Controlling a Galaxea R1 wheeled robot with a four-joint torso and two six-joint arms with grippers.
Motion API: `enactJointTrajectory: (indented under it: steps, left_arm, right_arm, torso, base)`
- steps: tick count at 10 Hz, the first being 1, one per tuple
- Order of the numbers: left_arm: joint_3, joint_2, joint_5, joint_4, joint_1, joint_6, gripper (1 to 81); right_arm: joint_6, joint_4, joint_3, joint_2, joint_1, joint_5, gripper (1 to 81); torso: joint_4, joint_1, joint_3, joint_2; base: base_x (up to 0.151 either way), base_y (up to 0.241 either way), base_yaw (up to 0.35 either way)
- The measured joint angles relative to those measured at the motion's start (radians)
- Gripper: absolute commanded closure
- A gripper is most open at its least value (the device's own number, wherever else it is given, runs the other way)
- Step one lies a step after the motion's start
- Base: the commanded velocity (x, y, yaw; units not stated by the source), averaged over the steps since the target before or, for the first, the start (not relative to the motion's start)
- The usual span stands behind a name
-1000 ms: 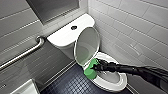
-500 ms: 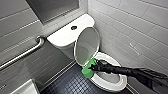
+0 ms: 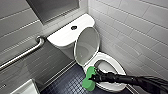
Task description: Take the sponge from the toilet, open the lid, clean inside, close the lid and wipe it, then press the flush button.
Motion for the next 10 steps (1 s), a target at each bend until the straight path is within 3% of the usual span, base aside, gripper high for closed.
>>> enactJointTrajectory:
  steps: [10]
  left_arm:
    - [-0.001, 0.008, 0.000, 0.001, 0.000, 0.000, 1.0]
  right_arm:
    - [0.034, -0.021, 0.315, -0.428, -0.109, 0.008, 81.1]
  torso:
    - [0.000, 0.000, 0.000, 0.000]
  base:
    - [0.000, 0.000, 0.000]
